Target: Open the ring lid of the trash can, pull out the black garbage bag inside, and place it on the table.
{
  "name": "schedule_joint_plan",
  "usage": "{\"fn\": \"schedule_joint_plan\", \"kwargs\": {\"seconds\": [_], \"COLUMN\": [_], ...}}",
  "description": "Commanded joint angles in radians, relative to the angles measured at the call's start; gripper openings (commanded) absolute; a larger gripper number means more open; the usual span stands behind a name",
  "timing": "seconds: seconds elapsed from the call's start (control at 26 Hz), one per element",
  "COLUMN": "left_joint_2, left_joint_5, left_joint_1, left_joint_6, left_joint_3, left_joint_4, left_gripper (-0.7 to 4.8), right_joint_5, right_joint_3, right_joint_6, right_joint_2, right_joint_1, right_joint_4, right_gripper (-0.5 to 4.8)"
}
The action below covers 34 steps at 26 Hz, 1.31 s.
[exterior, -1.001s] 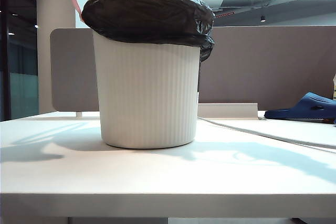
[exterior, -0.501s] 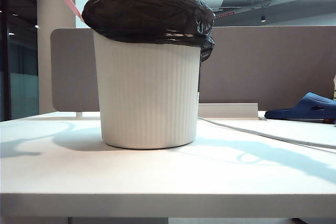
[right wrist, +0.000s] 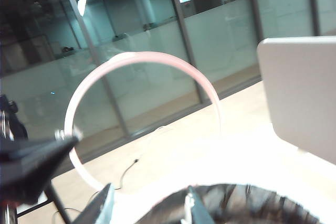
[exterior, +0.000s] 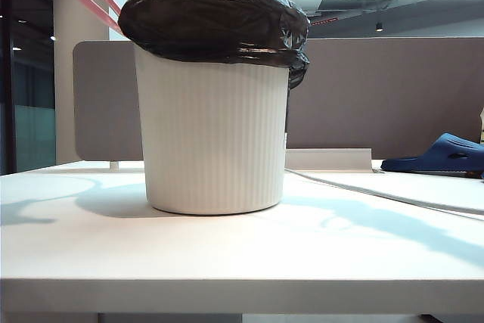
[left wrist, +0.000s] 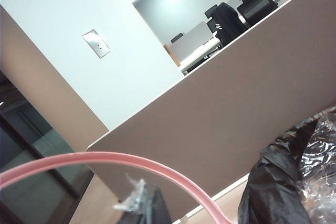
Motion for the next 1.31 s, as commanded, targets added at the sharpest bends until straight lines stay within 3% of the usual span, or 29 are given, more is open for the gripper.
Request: {"fn": "schedule_joint_plan", "kwargs": {"seconds": [0.04, 0.39, 0.73, 0.81, 0.96, 1.12, 1.31], "left_joint_2": [-0.014, -0.084, -0.278, -0.324, -0.444, -0.513, -0.538], "left_joint_5": [0.002, 0.008, 0.165, 0.212, 0.298, 0.401, 0.504], "left_joint_1": [0.000, -0.001, -0.001, -0.001, -0.001, -0.002, -0.002], "left_joint_6": [-0.026, -0.061, -0.267, -0.323, -0.591, -0.769, -0.913], "left_joint_3": [0.006, 0.007, 0.008, 0.008, 0.008, 0.008, 0.008], "left_joint_4": [-0.001, -0.015, -0.083, -0.117, -0.238, -0.373, -0.537], "left_gripper": [-0.06, -0.06, -0.06, -0.06, -0.06, -0.06, -0.06], "right_joint_5": [0.019, 0.089, 0.119, 0.146, 0.200, 0.233, 0.251], "right_joint_3": [0.105, 0.303, 0.353, 0.353, 0.353, 0.353, 0.352], "right_joint_6": [-0.044, -0.170, -0.198, -0.203, -0.282, -0.337, -0.377], "right_joint_2": [-0.008, -0.020, -0.066, -0.083, -0.137, -0.192, -0.263], "right_joint_1": [0.002, 0.002, 0.002, 0.002, 0.002, 0.002, 0.002], "right_joint_4": [-0.087, -0.360, -0.481, -0.513, -0.648, -0.780, -0.882], "right_gripper": [1.71, 1.70, 1.70, 1.70, 1.67, 1.67, 1.67]}}
